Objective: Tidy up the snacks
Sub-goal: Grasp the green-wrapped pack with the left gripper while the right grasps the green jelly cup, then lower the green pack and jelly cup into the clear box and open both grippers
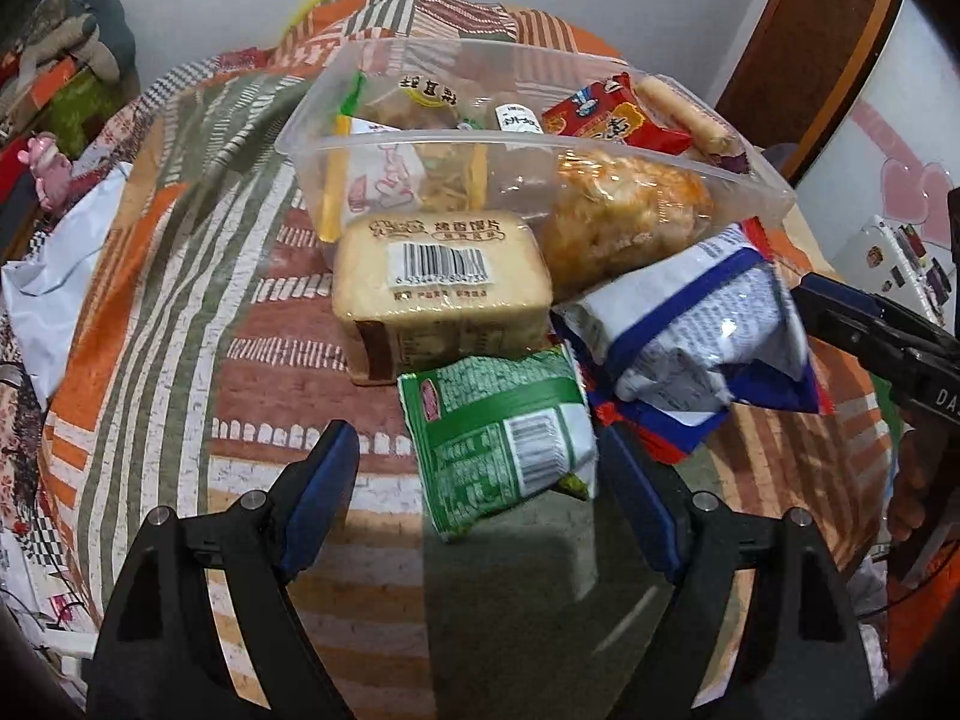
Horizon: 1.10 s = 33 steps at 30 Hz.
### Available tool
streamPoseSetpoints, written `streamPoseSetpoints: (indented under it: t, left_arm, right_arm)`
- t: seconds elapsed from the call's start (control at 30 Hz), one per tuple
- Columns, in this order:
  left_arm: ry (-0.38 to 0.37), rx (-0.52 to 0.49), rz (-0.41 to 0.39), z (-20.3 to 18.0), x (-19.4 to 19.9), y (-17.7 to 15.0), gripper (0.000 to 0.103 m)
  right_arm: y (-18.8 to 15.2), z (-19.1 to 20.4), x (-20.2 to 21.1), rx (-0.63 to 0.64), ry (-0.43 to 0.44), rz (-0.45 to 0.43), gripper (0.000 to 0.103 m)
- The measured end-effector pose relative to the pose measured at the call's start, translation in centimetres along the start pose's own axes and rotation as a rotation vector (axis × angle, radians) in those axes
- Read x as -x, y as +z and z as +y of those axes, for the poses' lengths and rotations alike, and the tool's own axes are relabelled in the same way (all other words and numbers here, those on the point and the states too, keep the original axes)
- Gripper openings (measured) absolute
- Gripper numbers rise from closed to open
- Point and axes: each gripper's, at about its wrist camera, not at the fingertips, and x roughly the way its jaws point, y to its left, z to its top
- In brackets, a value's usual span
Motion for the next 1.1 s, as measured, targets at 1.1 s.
streamPoseSetpoints:
  t: [1.1]
  left_arm:
    - [0.0, -0.014, -0.1, -0.2, 2.1, -0.9, 0.048]
  right_arm:
    - [0.7, 0.1, -2.2, 0.003, -0.012, 0.042, 0.046]
